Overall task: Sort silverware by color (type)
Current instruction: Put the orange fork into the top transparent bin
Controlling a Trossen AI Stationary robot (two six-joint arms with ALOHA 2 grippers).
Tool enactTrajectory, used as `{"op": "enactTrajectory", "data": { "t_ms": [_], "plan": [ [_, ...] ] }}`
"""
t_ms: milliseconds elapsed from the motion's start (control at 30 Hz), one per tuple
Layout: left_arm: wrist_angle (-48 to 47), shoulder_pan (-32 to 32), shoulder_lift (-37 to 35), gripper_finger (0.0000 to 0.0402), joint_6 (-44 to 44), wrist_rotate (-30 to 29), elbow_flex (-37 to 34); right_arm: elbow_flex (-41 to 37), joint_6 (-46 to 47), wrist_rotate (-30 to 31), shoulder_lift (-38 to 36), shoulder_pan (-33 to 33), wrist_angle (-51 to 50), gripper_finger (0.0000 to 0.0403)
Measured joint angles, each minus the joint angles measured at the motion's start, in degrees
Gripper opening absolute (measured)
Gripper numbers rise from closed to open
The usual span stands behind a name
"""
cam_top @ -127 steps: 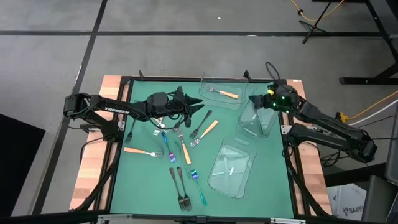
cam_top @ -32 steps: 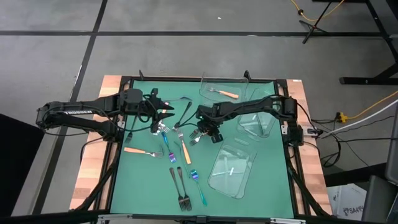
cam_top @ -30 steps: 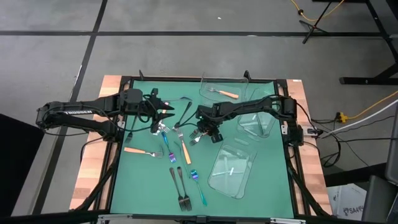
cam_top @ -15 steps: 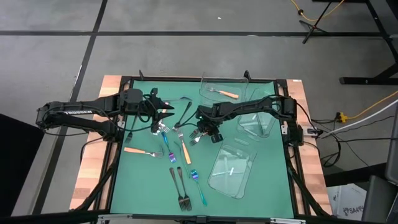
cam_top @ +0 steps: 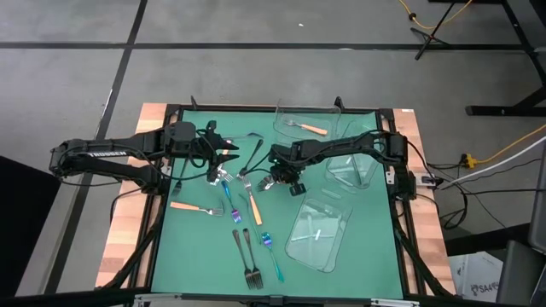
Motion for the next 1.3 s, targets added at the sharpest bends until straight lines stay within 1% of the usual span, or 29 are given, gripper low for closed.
{"op": "enactTrajectory", "data": {
  "t_ms": [300,500,800,1100,1167,1300],
  "plan": [
    [0.02,0.00,0.00,0.0110,0.00,0.00,0.00,0.13,0.02,-0.10,-0.49,0.02,-2.14,0.0017],
    [-0.01,0.00,-0.02,0.0110,0.00,0.01,0.00,3.07,0.02,-1.53,-1.41,0.04,-9.02,0.0015],
    [-0.17,0.00,-0.02,0.0110,0.00,0.02,0.00,12.37,-1.38,-1.46,-2.05,0.02,-20.84,0.0015],
    [-0.39,0.00,-0.02,0.0110,0.00,0.02,0.02,22.84,-3.05,-1.35,-2.10,-0.04,-30.22,0.0013],
    [-0.38,0.00,-0.02,0.0110,-0.02,0.02,0.02,25.02,-3.39,0.01,-2.10,-0.04,-31.87,0.0014],
    [-0.39,0.00,-0.02,0.0110,-0.02,0.02,0.02,29.30,-4.43,5.64,-2.10,-0.31,-35.46,0.0015]
  ]
}}
